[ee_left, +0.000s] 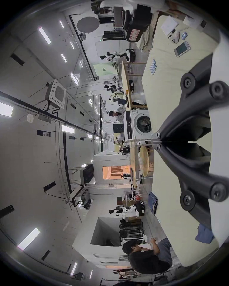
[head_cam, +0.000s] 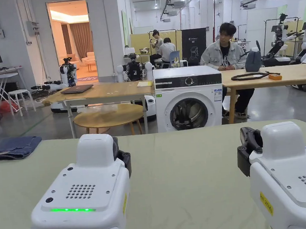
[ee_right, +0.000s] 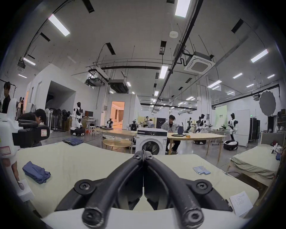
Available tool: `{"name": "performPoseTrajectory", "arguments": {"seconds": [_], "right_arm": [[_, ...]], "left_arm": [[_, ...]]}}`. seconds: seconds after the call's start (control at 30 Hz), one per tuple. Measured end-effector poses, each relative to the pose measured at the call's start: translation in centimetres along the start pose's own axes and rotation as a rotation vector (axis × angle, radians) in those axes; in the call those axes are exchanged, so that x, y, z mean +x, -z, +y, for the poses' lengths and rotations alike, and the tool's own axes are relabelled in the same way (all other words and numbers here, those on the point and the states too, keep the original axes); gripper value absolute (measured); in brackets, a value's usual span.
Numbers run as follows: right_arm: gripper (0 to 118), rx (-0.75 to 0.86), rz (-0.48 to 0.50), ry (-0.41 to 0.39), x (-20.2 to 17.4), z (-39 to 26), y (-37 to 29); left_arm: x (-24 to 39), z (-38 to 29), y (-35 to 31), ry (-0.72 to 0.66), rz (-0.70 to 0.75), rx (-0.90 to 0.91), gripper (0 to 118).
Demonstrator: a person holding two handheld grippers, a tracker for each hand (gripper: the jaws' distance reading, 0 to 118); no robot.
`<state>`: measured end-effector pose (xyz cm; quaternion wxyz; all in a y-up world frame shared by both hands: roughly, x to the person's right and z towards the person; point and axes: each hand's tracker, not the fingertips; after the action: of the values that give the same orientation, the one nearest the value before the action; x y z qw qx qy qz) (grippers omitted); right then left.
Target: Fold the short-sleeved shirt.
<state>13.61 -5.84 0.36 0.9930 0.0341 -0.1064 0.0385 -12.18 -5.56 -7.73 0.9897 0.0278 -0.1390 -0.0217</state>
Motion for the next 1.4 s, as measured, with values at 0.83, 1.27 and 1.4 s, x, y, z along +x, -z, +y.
{"name": "performPoseTrajectory", "arguments": {"seconds": [0.83, 1.27, 1.4], "right_arm": [[118, 0.008, 0.037, -0.001, -0.3, -0.9, 0.1], [118, 0.03, 0.009, 0.006, -0.5, -0.9, -0.3], [118, 0.03, 0.005, 0.008, -0.5, -0.9, -0.4]], "left_arm": [[-0.9, -1.1, -0.4, -0.003, 0.036, -0.016, 117], [-1.4, -1.3, -1.2, 0.001, 0.08, 0.015, 118], [-1.4, -1.3, -1.3, 0.002, 0.078, 0.016, 117]]}}
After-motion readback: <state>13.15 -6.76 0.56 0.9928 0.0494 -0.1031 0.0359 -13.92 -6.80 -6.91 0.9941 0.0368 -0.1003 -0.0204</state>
